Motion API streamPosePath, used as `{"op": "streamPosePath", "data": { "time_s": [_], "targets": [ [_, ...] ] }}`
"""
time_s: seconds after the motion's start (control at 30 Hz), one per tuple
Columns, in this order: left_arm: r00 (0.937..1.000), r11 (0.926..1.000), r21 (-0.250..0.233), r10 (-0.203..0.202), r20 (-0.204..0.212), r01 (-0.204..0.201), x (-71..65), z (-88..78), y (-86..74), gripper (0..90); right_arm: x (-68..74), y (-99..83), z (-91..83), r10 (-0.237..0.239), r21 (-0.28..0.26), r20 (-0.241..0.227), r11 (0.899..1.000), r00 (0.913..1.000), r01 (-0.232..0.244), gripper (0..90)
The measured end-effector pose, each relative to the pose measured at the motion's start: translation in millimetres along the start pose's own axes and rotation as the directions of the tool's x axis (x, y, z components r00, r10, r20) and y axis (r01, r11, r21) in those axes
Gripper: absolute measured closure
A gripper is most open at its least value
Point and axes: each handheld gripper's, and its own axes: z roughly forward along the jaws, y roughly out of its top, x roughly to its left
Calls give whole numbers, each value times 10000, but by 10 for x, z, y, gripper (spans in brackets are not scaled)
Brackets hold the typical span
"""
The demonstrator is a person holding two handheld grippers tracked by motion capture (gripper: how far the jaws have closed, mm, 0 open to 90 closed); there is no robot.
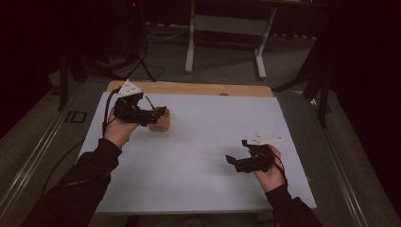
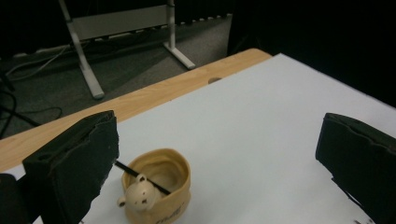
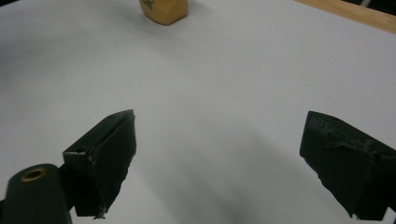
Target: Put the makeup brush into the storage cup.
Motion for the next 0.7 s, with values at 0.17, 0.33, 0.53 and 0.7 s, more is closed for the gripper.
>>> {"op": "streamPosePath", "data": {
  "time_s": [0.17, 0.33, 0.53, 0.7],
  "targets": [
    [9992, 10000, -2, 48, 399, -48, -54, -74, -88, 0, -15, -11, 12, 247, 166, -154, 9996, 9996, -244, 108],
    [9982, 9995, -152, 285, 525, -278, -113, -91, -216, 0, -21, -18, 14, 260, 133, -156, 9996, 9995, -258, 108],
    [9960, 9994, -70, 342, 826, -338, -162, -98, -344, 0, -29, -22, 7, 323, 130, -143, 9994, 9994, -321, 108],
    [9934, 9997, -63, 249, 1119, -243, -215, -92, -462, 0, -28, -21, 6, 232, 123, -137, 9997, 9996, -230, 108]
  ]
}}
